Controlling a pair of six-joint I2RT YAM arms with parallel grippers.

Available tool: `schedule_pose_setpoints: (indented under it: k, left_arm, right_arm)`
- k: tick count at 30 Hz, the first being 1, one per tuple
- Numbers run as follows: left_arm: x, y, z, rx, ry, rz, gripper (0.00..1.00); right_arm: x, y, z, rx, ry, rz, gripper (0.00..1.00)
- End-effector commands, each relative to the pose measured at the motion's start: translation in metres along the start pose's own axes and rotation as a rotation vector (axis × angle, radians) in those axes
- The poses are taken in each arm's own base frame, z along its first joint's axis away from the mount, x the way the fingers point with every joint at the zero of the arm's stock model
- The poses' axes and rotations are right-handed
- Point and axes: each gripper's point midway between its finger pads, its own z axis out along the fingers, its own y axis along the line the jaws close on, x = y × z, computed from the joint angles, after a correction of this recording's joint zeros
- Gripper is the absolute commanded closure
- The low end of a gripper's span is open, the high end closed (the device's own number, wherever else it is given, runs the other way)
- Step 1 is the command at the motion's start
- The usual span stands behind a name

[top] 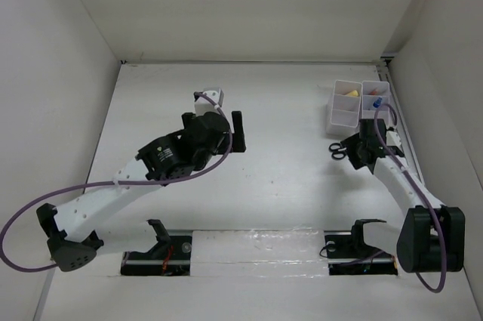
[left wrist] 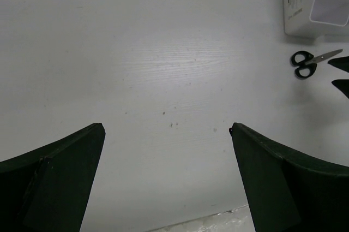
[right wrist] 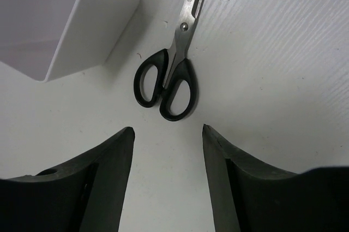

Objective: Sort the stationery into containers
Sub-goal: Pick up the scissors from the center of the board.

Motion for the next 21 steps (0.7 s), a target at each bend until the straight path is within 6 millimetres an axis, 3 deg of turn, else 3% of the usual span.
schedule_pose_setpoints:
  k: [1,3,5,7,8,10,13,14,15,16,18,21]
  left_arm:
    - [0.008,0.004,0.004,-0.007,0.011,-0.004,0.00]
    - [0.007,-0.007,0.007,0.040,0.001,-0.008,0.00]
    - [0.018,-0.022,0.013,0.112,0.039,0.016,0.00]
    - [0.014,-0.047,0.021,0.204,0.028,0.014,0.00]
    - [0.028,-0.064,0.031,0.239,0.062,0.050,0.00]
    - [0.029,-0.091,0.044,0.288,0.045,0.103,0.00]
    - [0.036,-0.135,0.069,0.368,0.028,0.217,0.00]
    - [0.038,-0.143,0.077,0.393,0.014,0.251,0.00]
    - [0.052,-0.158,0.085,0.446,0.026,0.303,0.00]
    - [0.045,-0.178,0.087,0.510,-0.027,0.320,0.00]
    - [0.050,-0.198,0.094,0.605,-0.060,0.427,0.00]
    - [0.059,-0.224,0.119,0.653,-0.078,0.506,0.00]
  right_arm:
    - [-0.022,0.016,-0.013,-0.029,-0.076,0.034,0.41]
    - [-0.030,0.023,-0.028,-0.087,-0.109,0.019,0.41]
    - [-0.043,0.021,-0.044,-0.101,-0.171,0.024,0.38]
    - [-0.060,0.027,-0.074,-0.186,-0.254,0.032,0.28]
    - [-0.066,0.032,-0.085,-0.230,-0.282,0.031,0.24]
    - [-0.081,0.036,-0.108,-0.272,-0.341,0.043,0.16]
    - [-0.087,0.035,-0.132,-0.279,-0.355,0.010,0.09]
    - [-0.095,0.040,-0.150,-0.315,-0.377,0.024,0.09]
    - [-0.094,0.037,-0.155,-0.306,-0.374,0.012,0.08]
    - [-0.096,0.037,-0.162,-0.315,-0.379,0.015,0.08]
    - [-0.101,0.037,-0.180,-0.350,-0.404,0.019,0.06]
    - [-0.096,0.045,-0.206,-0.468,-0.388,-0.003,0.06]
